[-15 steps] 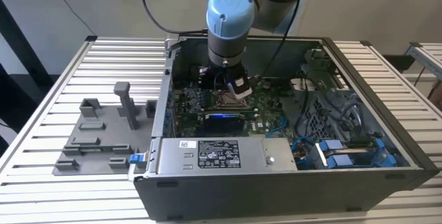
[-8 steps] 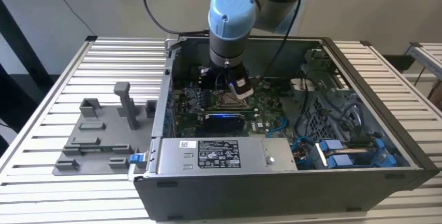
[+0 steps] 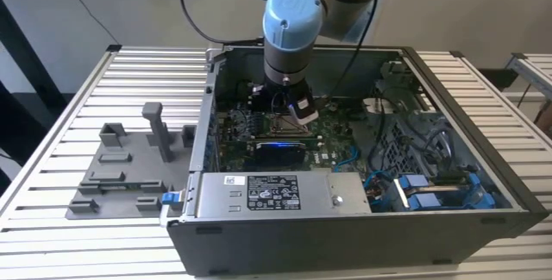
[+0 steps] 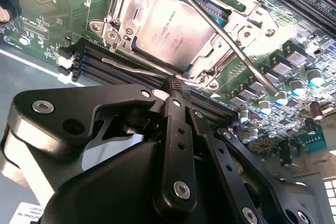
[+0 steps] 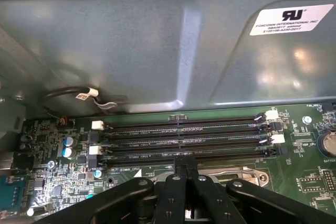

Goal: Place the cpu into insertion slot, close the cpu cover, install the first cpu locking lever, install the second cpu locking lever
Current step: 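Install the first cpu locking lever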

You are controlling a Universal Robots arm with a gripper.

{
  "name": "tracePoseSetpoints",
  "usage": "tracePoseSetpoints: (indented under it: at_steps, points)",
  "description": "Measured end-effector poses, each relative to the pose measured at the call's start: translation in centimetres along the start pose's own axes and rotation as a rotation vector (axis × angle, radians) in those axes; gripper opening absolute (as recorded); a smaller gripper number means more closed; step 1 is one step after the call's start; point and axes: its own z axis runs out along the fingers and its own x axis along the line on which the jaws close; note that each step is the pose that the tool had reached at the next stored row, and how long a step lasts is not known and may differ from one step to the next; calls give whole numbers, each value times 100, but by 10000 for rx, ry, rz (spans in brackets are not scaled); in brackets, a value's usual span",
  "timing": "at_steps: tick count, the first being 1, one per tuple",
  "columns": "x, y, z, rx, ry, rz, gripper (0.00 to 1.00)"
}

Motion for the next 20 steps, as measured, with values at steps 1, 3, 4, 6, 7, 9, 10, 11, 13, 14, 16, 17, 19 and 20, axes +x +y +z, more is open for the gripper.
tracePoseSetpoints:
  at_steps: [1, 3, 4, 6, 7, 9, 10, 11, 13, 14, 16, 17, 19, 20]
  points:
    - [-4, 0, 3, -1, -1, 0, 11]
    - [-12, -1, 7, 1, 0, 1, 11]
    - [-17, -1, 9, 1, 0, 0, 11]
    - [-26, -2, 14, -1, 0, 0, 11]
    - [-32, -2, 16, -1, 0, 0, 11]
    - [-44, -2, 20, -1, 0, 0, 11]
    - [-50, -2, 22, -1, 0, 0, 11]
    - [-59, -2, 24, -1, 0, 1, 11]
    - [-76, -1, 27, -2, -1, 0, 11]
    - [-84, -1, 28, -2, -1, 0, 11]
    - [-102, 0, 31, -1, 0, 0, 11]
    - [-111, 0, 32, -1, -1, 0, 11]
    - [-129, 1, 34, -1, 0, 0, 11]
    - [-139, 1, 36, -1, -1, 0, 11]
